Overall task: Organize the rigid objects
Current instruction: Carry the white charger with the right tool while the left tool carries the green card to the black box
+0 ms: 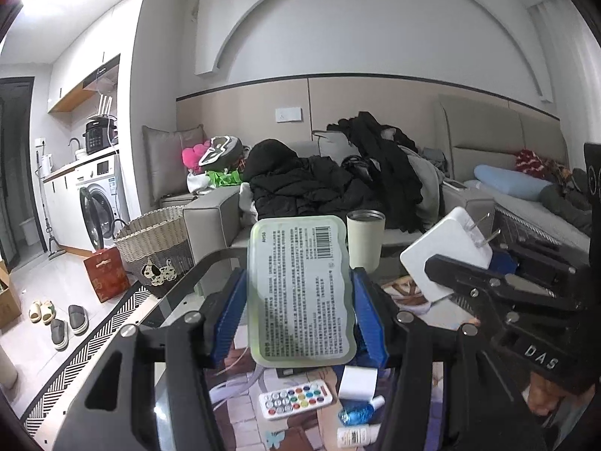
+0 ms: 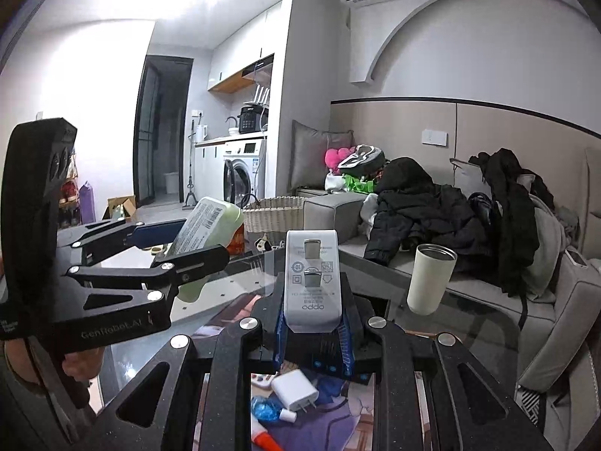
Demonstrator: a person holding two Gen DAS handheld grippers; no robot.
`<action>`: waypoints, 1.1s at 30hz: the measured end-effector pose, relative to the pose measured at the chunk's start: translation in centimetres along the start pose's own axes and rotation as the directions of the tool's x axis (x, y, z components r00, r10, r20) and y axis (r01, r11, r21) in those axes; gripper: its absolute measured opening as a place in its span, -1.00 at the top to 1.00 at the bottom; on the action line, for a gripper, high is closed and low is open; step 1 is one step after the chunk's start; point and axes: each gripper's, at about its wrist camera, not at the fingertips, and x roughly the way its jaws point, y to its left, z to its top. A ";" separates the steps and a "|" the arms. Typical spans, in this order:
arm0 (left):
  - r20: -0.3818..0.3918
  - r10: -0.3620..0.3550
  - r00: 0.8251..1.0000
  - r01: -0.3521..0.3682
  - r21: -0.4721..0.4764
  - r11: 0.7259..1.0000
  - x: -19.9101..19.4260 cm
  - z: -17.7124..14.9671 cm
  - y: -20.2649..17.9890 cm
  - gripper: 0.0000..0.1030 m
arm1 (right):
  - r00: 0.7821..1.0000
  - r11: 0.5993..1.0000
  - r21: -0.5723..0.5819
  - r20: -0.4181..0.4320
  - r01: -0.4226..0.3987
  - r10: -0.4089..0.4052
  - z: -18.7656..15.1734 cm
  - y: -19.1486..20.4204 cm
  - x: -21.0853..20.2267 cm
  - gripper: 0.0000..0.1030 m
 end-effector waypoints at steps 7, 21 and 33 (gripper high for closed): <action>0.033 0.012 0.999 -0.011 -0.038 0.999 2.8 1.9 0.7 -0.08 | 0.999 0.998 0.042 0.023 0.046 -0.047 2.0 -1.6 3.2 0.57; 0.005 0.045 0.999 -0.044 -0.115 0.992 8.2 3.0 2.5 -0.07 | 0.996 0.993 0.076 -0.007 0.088 -0.088 4.1 -3.2 10.0 0.58; -0.404 0.001 0.915 -0.058 -0.130 0.990 17.5 -1.0 2.6 -0.07 | 0.950 0.971 0.232 -0.312 0.063 0.013 0.9 -5.7 17.0 0.58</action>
